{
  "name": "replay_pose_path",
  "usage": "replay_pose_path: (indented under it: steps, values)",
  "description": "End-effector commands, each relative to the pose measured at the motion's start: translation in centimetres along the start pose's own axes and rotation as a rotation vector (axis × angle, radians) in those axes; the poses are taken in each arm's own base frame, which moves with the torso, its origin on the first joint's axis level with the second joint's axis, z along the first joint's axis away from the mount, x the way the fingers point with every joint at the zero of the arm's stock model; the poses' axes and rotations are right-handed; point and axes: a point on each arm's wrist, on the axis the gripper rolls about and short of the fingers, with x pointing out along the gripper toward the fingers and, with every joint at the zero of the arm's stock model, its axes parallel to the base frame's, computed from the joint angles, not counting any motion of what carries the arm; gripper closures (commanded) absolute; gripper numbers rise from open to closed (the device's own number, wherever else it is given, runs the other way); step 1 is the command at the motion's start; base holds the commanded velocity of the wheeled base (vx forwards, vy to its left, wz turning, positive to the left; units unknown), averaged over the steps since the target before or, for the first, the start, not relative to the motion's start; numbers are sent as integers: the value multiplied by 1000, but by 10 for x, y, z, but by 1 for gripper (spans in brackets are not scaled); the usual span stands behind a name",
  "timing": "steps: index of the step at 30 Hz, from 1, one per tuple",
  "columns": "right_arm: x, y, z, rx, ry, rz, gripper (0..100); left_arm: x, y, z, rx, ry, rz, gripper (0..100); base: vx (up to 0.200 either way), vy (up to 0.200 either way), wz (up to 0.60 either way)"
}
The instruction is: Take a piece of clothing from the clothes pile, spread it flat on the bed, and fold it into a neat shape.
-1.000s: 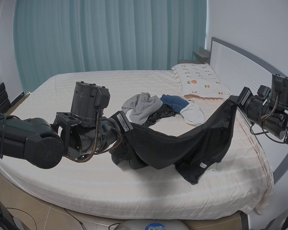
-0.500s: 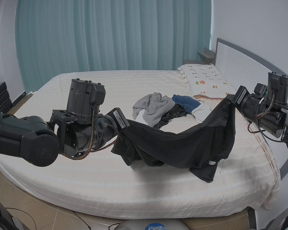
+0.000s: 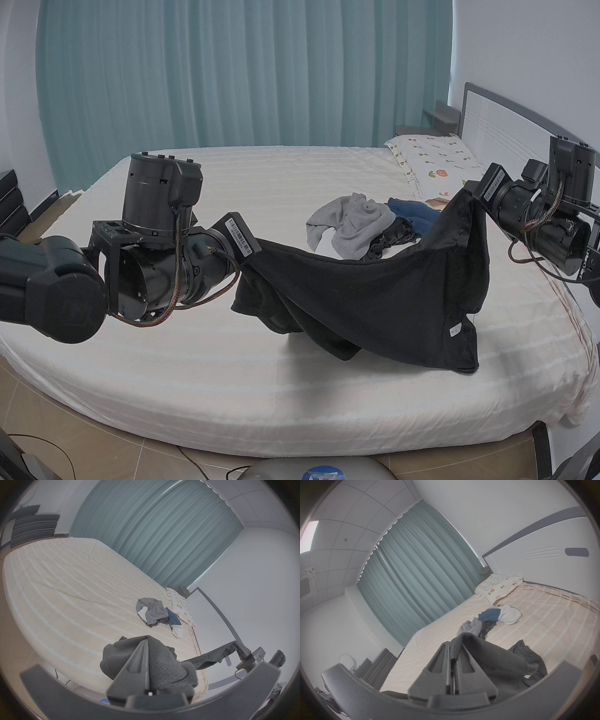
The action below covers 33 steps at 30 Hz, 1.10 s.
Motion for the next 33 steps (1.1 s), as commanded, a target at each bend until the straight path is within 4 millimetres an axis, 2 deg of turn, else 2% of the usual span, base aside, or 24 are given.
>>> replay_pose_path:
  steps: [1,10,33]
  values:
    - [1,6,-2,4,-7,29,100,-5,1,6,-8,-18,-5,100,0,200,0]
    - [-5,4,2,10,-17,44,100,-12,2,12,-18,-36,-9,100,0,200,0]
    - [-5,6,2,19,-2,70,100,-18,14,5,-14,-20,21,100,0,200,0]
